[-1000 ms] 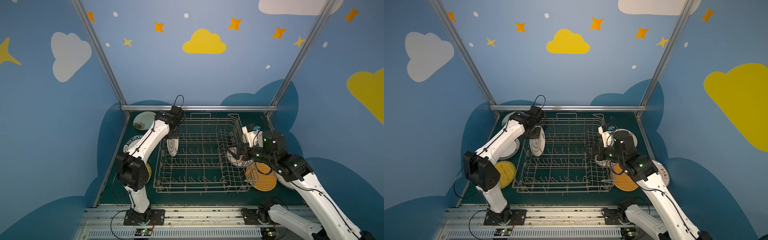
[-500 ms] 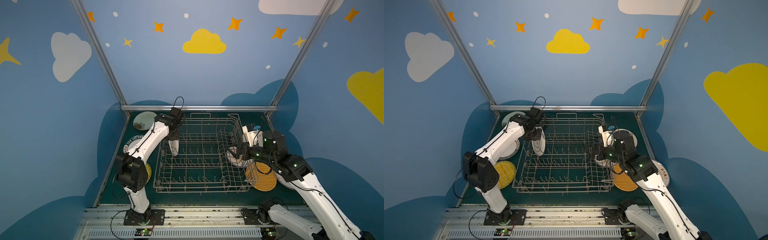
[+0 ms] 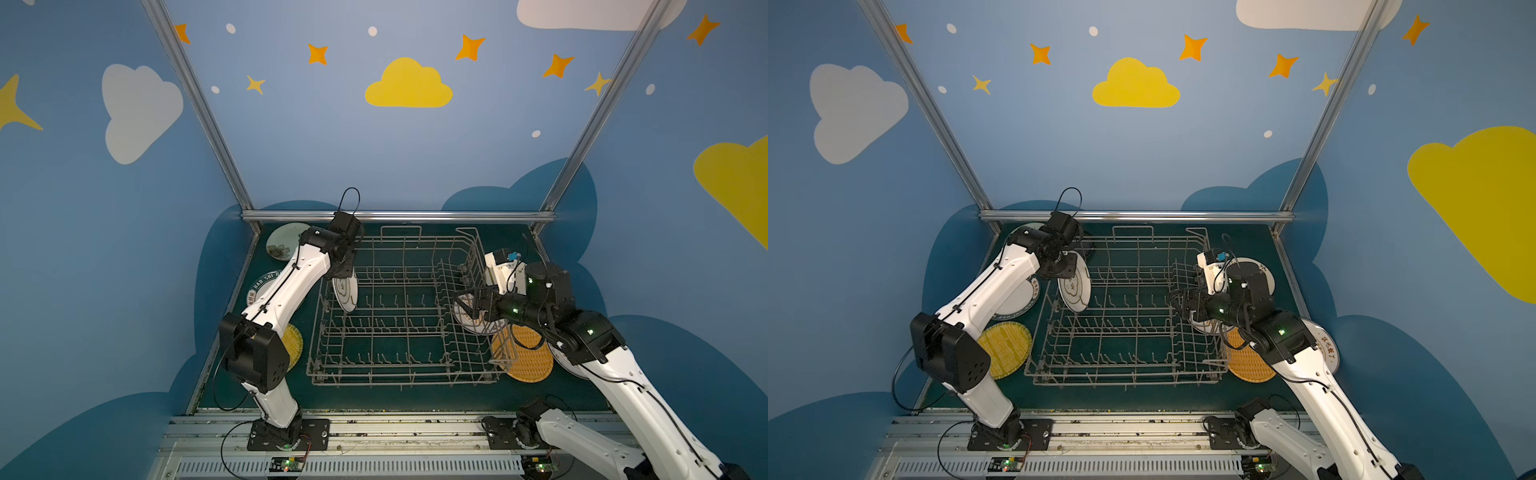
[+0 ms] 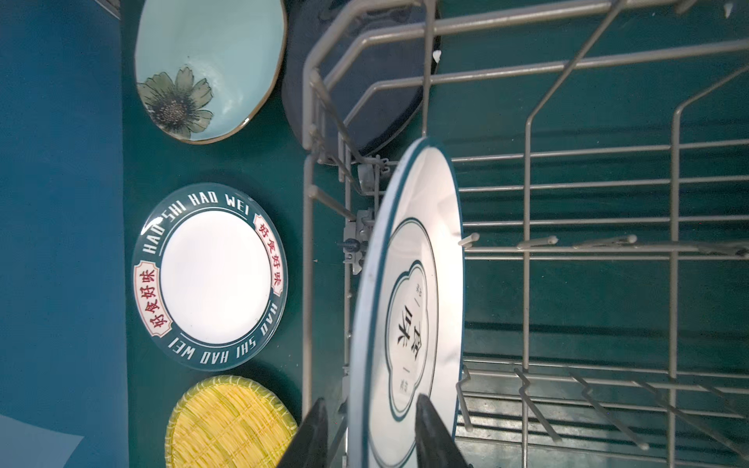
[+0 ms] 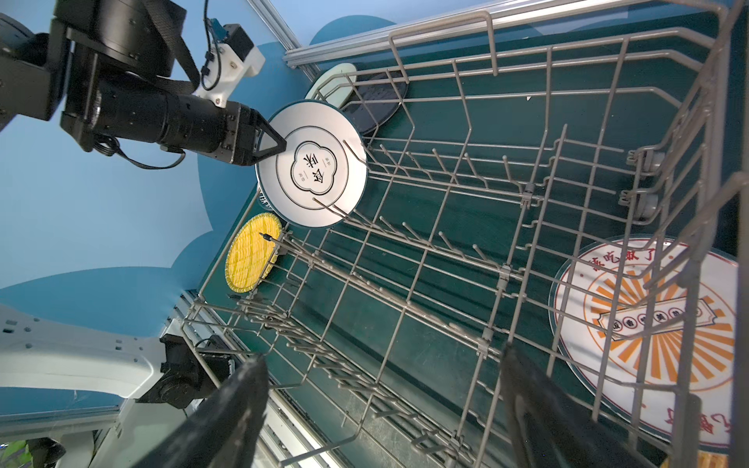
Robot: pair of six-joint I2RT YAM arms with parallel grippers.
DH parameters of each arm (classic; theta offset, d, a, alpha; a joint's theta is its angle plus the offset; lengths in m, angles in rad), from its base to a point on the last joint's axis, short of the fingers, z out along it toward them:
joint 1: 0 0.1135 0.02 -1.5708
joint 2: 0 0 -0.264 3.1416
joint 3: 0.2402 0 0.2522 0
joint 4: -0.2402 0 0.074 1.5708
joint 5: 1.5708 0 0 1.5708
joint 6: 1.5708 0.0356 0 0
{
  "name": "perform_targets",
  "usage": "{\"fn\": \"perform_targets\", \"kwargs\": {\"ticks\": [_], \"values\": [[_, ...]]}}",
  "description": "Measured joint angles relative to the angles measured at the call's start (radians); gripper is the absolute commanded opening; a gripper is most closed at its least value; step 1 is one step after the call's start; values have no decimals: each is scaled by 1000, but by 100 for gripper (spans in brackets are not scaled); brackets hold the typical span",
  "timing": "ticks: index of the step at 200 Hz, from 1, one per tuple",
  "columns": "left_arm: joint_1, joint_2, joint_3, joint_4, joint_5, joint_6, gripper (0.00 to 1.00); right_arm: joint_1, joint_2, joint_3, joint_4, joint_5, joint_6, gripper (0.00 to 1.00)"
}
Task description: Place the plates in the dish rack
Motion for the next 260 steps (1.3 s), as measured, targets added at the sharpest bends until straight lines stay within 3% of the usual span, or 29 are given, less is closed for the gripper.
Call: {"fn": "perform_targets", "kwargs": {"ticks": [63, 84, 109, 157, 213, 260], "values": [[21, -65, 17, -4, -29, -28, 53, -12, 0, 15, -2, 30, -8, 87], [30, -128, 16, 5, -13, -39, 69, -17, 1, 31, -2, 40, -11, 87], [44, -257, -20, 61, 35, -40, 100, -27, 3, 46, -2, 45, -13, 87], [63, -507, -171, 210, 218, -26, 100, -46, 29, 76, -2, 51, -13, 87], [64, -733, -425, 455, 567, 10, 100, -100, 72, 119, 0, 55, -12, 87], [66, -825, -620, 653, 779, -28, 100, -215, 129, 124, 39, 27, 21, 87]]}}
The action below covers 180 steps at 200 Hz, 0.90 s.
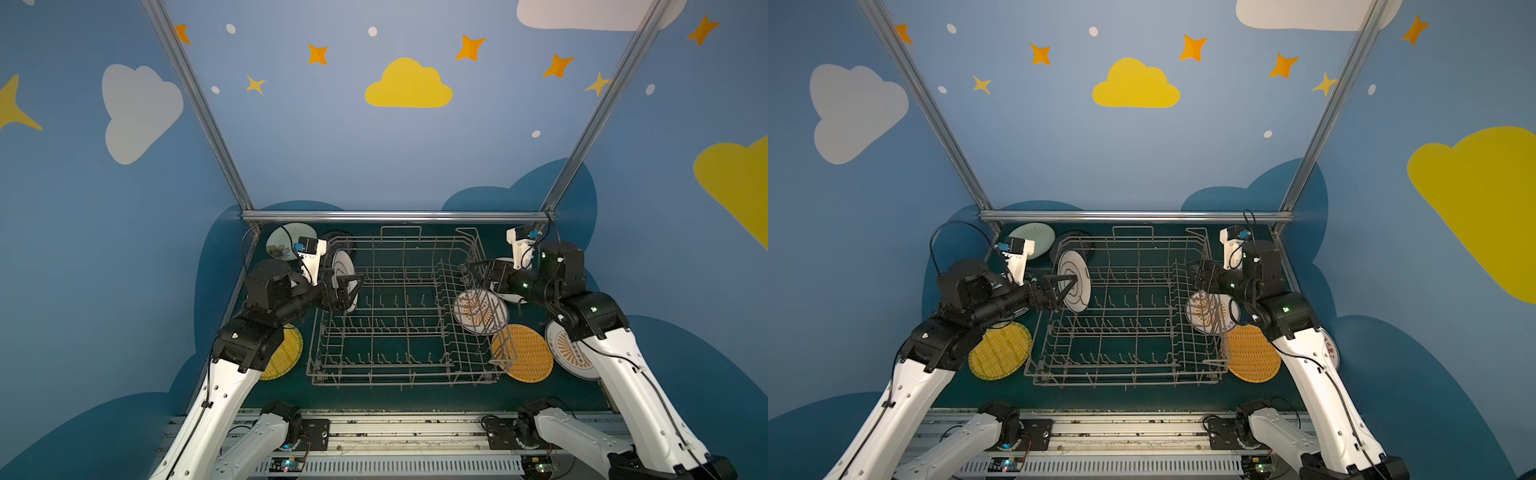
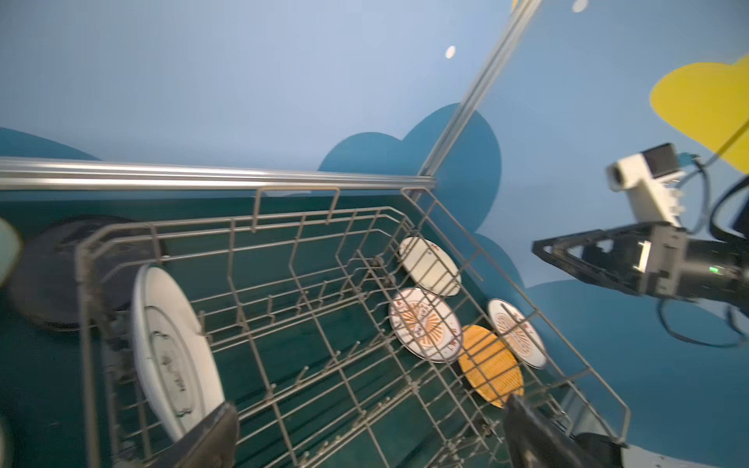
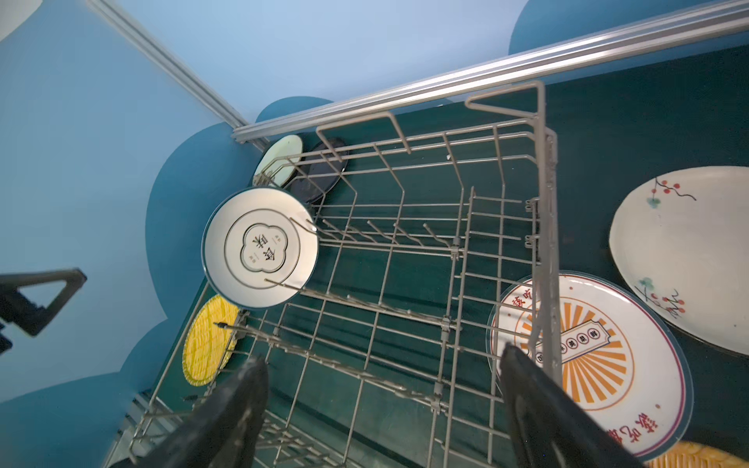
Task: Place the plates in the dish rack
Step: 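Lower the emblem plate into a rack slot while the right arm swings outward, then reach the right gripper to the red-berry plate's rim and grasp it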
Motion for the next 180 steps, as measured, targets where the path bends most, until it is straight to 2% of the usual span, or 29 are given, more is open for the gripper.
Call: {"fn": "perform_targets", "kwargs": {"ticks": [48, 83, 125, 150, 180], "values": [[-16, 80, -58, 191, 209, -138, 100, -150, 97, 0, 97, -51, 61, 87], [-78, 153, -48, 200, 234, -161, 100, -321, 155, -23, 208, -93, 134, 86], [-127, 266, -43, 222, 277, -223, 100, -524, 165, -202, 375, -92, 214, 86], [-150, 319, -43, 227, 316, -249, 100, -611, 192, -295, 459, -48, 245, 86], [-174, 320, -43, 230, 333, -255, 100, -664, 266, -337, 501, -29, 276, 86]]}}
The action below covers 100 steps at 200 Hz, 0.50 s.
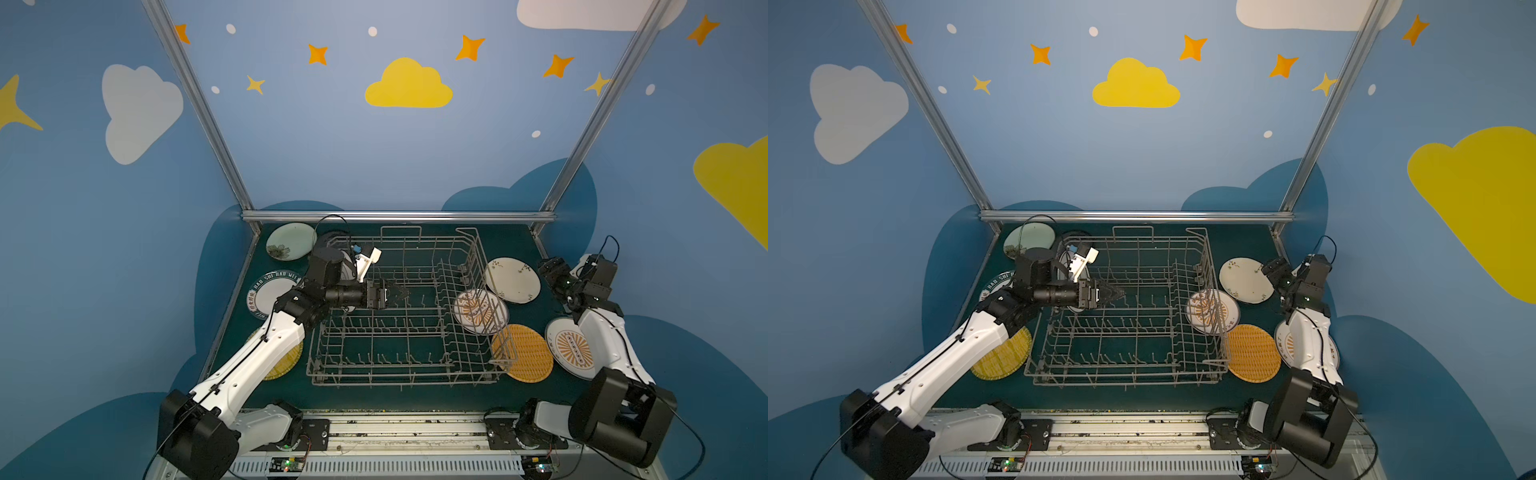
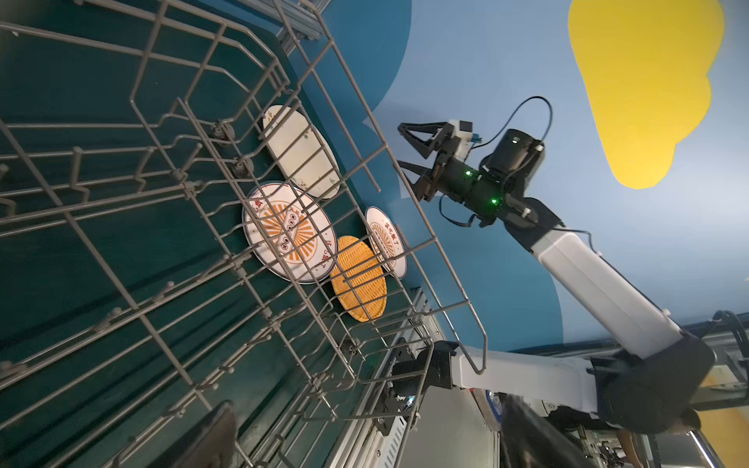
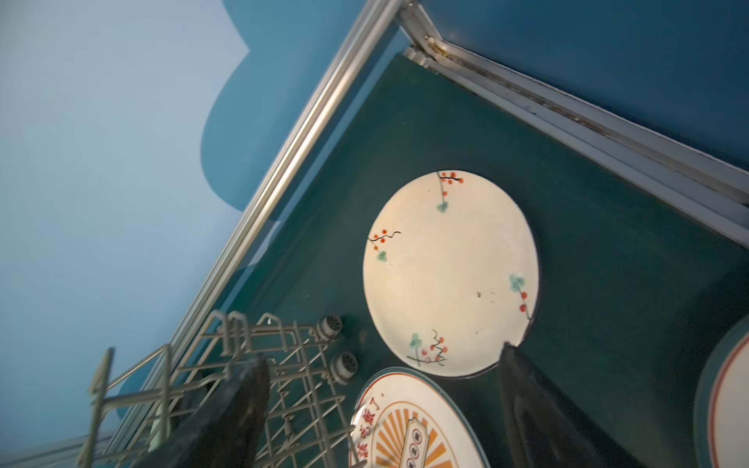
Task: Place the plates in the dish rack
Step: 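Reach the right gripper to the red-berry plate's rim and grasp it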
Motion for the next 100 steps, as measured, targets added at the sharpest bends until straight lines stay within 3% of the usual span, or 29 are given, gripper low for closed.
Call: {"fn": "perform_targets", "kwargs": {"ticks": [65, 100], "values": [[-12, -30, 0, 3, 2, 12, 100, -84, 223, 2, -32, -142, 21, 78], [-12, -30, 0, 3, 2, 16, 100, -90, 261, -59, 19, -188, 25, 75]]}}
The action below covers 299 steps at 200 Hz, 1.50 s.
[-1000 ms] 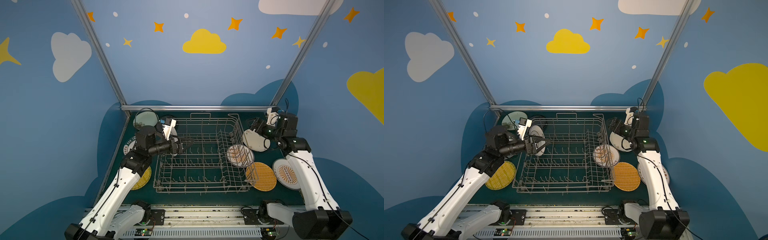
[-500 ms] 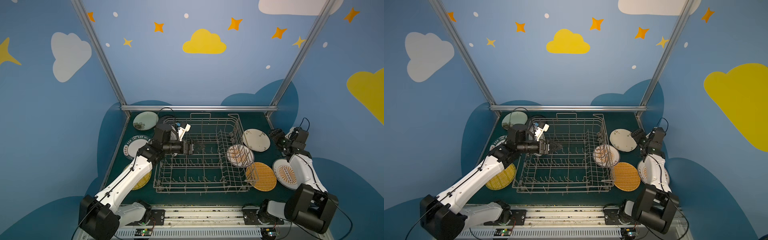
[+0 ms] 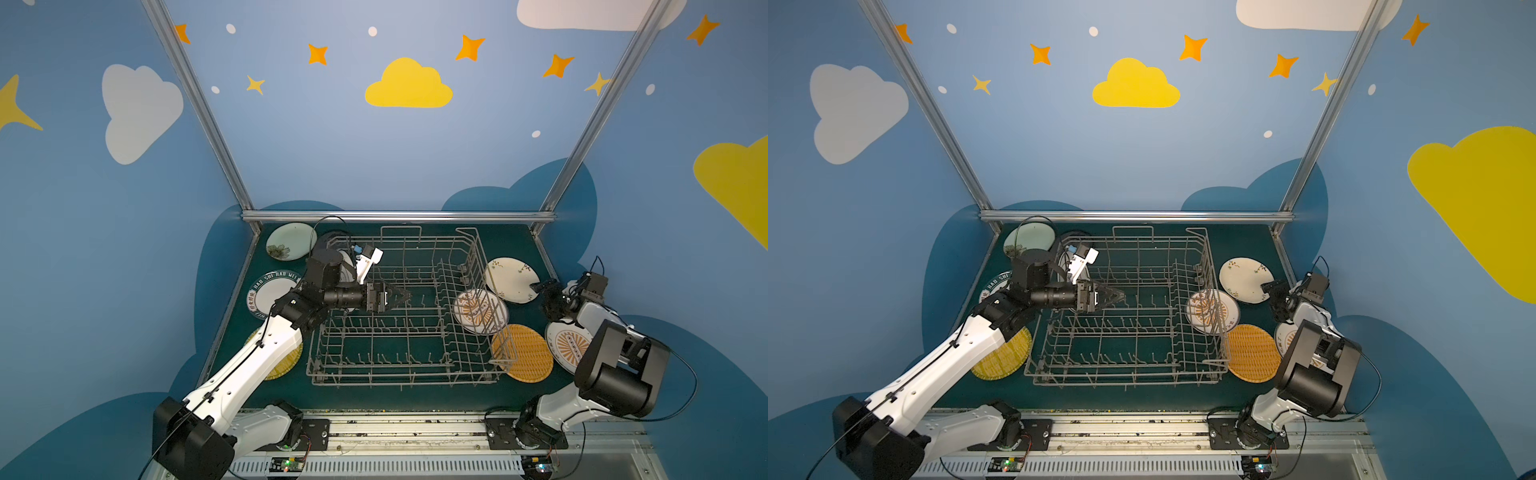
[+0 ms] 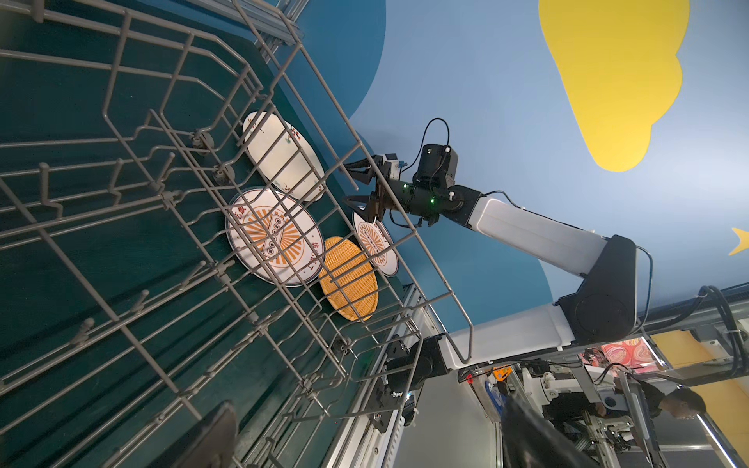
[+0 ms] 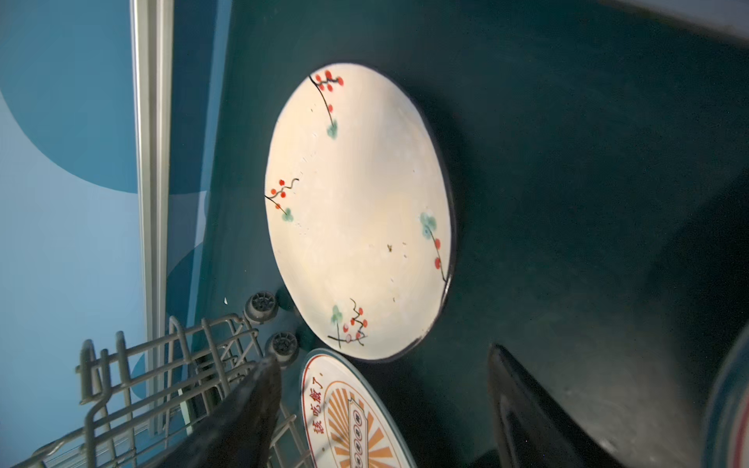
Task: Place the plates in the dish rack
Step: 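Reach the right gripper to the red-berry plate's rim and grasp it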
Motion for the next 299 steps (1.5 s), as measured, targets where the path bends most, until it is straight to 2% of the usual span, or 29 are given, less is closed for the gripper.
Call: {"fn": "perform_targets", "kwargs": {"ticks": [29, 64, 148, 207, 251, 299], "values": [[0, 0, 0, 0, 0, 3, 100, 0, 77, -11, 71, -44, 22, 66], [0, 0, 0, 0, -1, 6, 100, 0, 142, -68, 189, -81, 69, 63], [0, -14, 0, 0, -5, 11, 100, 8, 225, -68, 374, -104, 199, 52], [0, -34, 0, 0, -10, 18, 100, 28, 261, -31, 378, -85, 238, 46], [0, -43, 0, 0, -13, 24, 100, 35, 331, 62, 325, -97, 236, 30], [0, -64, 0, -1, -19, 37, 100, 45, 356, 108, 257, -89, 215, 6]]}}
